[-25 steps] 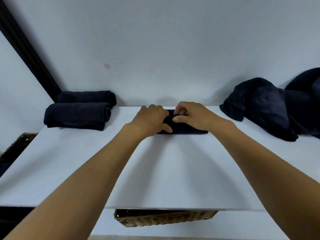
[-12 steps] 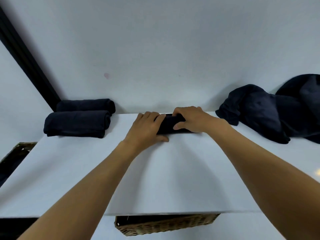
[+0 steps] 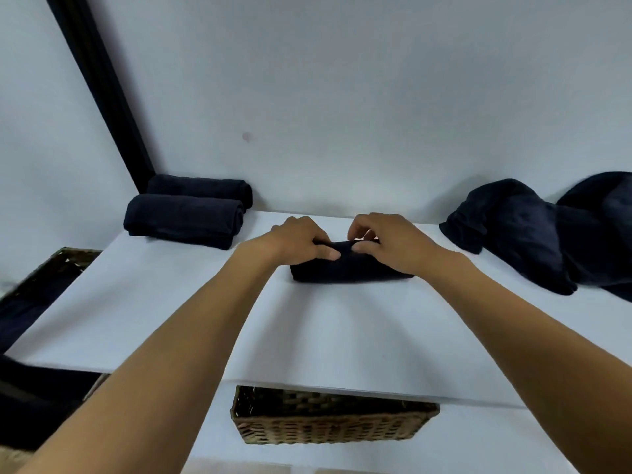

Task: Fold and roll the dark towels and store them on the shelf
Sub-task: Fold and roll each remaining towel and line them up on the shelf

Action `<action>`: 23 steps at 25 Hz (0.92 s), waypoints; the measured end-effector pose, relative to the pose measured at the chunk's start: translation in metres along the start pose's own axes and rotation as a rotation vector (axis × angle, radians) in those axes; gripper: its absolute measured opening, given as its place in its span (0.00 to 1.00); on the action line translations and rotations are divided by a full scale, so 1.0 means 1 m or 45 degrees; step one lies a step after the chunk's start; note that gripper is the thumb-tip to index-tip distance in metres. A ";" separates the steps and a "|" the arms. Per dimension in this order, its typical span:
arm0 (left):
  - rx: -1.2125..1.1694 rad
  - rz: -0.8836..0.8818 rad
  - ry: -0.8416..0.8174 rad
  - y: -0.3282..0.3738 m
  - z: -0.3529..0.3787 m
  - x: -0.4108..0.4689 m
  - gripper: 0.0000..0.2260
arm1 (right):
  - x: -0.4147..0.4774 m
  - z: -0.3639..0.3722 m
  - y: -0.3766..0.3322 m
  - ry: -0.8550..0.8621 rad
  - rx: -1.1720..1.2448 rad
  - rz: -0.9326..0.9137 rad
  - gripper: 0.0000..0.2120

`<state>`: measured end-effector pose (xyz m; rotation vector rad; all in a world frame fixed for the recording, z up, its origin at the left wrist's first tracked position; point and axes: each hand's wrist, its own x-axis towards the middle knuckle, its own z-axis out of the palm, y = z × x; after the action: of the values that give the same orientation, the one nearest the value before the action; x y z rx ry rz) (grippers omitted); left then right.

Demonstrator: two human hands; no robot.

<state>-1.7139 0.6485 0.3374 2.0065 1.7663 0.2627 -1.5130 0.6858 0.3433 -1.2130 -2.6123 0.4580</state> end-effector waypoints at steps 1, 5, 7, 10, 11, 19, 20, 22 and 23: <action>0.003 0.003 0.059 0.000 0.001 0.002 0.13 | -0.006 0.004 -0.003 0.119 -0.175 -0.099 0.08; 0.094 0.099 0.443 -0.001 0.009 0.005 0.09 | -0.016 0.022 0.008 0.067 -0.583 -0.150 0.29; 0.463 0.228 0.601 -0.002 0.016 0.007 0.16 | -0.004 0.023 0.016 0.024 -0.472 -0.083 0.26; 0.749 0.440 0.625 -0.018 0.023 0.005 0.24 | 0.022 0.008 0.016 -0.171 -0.037 0.071 0.21; 0.778 0.474 0.580 -0.024 0.024 0.006 0.24 | 0.028 0.005 0.016 -0.238 0.085 0.136 0.21; 0.740 0.360 0.320 -0.029 0.009 0.025 0.24 | 0.024 0.013 0.014 -0.113 -0.559 0.031 0.31; 0.758 0.349 0.295 -0.028 0.006 0.023 0.24 | 0.025 0.012 0.007 -0.104 -0.529 0.043 0.30; 0.747 0.306 0.242 -0.031 -0.009 0.006 0.22 | 0.026 0.011 -0.016 -0.091 -0.459 0.011 0.28; 0.702 0.270 0.217 -0.036 -0.020 -0.008 0.20 | 0.027 0.010 -0.032 -0.083 -0.429 -0.028 0.27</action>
<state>-1.7559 0.6479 0.3404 2.6337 1.8758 0.0048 -1.5558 0.6852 0.3474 -1.2808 -2.8371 0.0519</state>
